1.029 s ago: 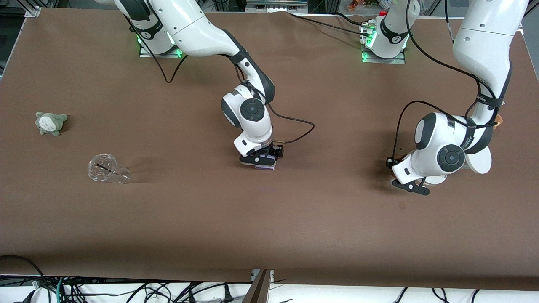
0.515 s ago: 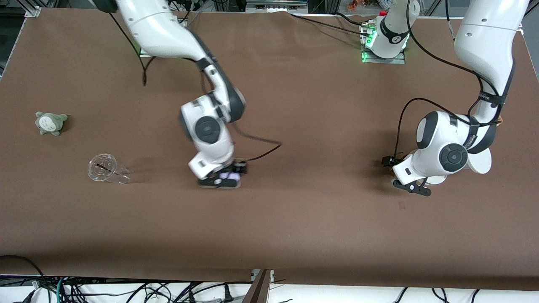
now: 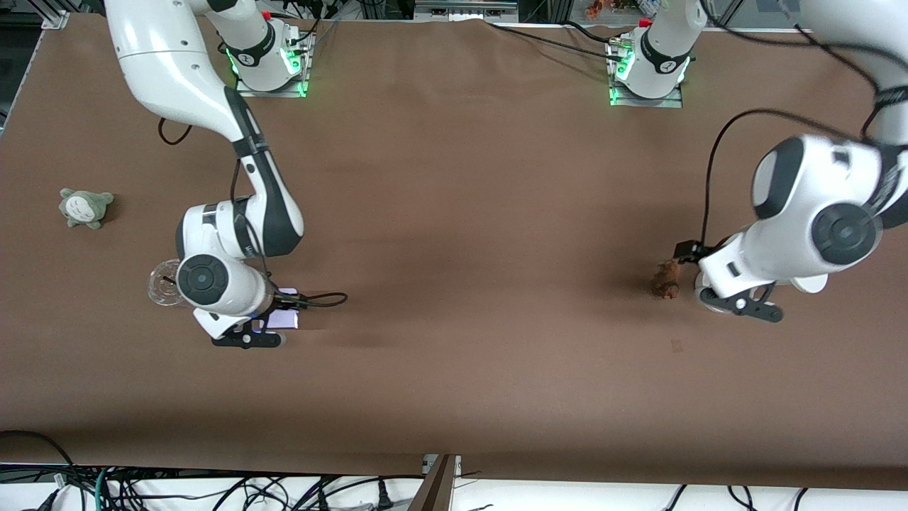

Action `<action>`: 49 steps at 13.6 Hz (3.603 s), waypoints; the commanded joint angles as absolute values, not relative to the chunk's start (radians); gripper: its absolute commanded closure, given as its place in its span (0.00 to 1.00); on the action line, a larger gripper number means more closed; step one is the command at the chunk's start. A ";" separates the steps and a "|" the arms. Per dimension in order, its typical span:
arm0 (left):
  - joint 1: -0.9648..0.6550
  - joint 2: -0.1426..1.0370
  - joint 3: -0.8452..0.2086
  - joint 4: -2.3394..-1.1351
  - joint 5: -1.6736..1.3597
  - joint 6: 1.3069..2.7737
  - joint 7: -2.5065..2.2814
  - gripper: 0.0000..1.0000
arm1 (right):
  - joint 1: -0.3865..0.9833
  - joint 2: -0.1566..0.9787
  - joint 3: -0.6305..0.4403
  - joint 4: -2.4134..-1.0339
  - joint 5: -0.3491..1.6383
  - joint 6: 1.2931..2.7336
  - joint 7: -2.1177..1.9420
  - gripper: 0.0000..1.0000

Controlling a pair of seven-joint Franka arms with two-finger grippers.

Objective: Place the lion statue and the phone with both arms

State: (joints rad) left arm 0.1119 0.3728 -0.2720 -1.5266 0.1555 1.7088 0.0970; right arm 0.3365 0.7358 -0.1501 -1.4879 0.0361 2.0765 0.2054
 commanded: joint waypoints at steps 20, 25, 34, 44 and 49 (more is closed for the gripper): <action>-0.048 -0.008 -0.055 -1.626 0.035 1.612 0.072 0.00 | 0.238 0.522 -0.181 -1.579 0.025 2.082 -0.029 0.00; -0.048 -0.003 -0.057 -1.611 0.041 1.612 0.049 0.00 | 0.238 0.430 -0.236 -1.406 0.032 1.725 -0.063 0.00; -0.063 0.006 -0.064 -1.603 0.044 1.611 0.009 0.00 | 0.178 0.207 -0.167 -1.408 0.029 1.533 -0.067 0.00; -0.057 0.017 -0.063 -1.588 0.040 1.589 0.009 0.00 | 0.084 0.101 -0.117 -1.459 0.023 1.506 -0.071 0.00; -0.058 0.018 -0.061 -1.588 0.043 1.588 0.011 0.00 | 0.086 0.109 -0.115 -1.450 0.021 1.505 -0.066 0.00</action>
State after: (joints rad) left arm -0.0541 0.0009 -0.0663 -1.6215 0.0466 1.6092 0.0168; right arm 0.1063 0.1142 -0.1352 -1.4515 0.0340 1.5199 -0.0583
